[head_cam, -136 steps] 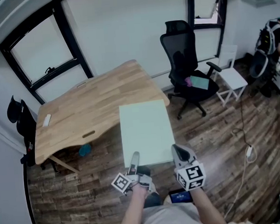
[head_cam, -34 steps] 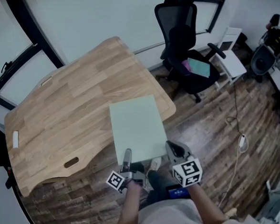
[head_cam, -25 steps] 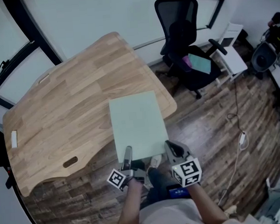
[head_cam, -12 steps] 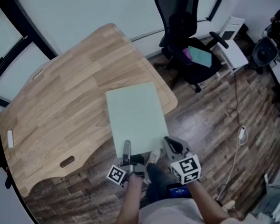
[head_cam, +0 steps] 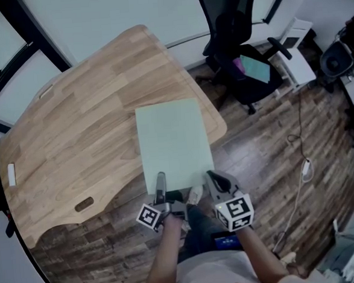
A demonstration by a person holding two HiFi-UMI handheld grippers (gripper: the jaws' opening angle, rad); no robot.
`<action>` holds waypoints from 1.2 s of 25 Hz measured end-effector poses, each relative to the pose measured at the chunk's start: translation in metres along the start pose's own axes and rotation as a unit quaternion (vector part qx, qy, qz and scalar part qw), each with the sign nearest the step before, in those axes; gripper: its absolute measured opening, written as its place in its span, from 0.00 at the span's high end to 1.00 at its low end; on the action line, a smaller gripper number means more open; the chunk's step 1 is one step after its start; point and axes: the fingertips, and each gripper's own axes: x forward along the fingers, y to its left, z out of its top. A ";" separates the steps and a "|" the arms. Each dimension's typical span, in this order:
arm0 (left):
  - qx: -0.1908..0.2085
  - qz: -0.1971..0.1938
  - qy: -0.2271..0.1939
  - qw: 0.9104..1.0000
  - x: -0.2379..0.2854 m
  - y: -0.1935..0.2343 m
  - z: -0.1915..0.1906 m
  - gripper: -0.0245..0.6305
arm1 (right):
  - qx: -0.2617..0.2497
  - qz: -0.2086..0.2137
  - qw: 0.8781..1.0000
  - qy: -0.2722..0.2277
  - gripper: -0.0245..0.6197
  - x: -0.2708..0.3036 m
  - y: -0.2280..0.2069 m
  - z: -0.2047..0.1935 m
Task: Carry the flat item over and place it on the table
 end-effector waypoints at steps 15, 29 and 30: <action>0.020 0.006 -0.026 0.999 0.019 0.001 0.003 0.52 | 0.003 0.003 1.000 0.009 0.96 0.004 -0.003 0.000; 0.012 0.010 -0.041 0.999 0.025 0.008 0.001 0.48 | 0.016 0.001 1.000 0.027 0.96 0.000 -0.007 -0.007; 0.012 0.012 -0.040 0.999 0.025 0.008 0.001 0.47 | 0.016 0.001 0.999 0.028 0.96 0.000 -0.008 -0.008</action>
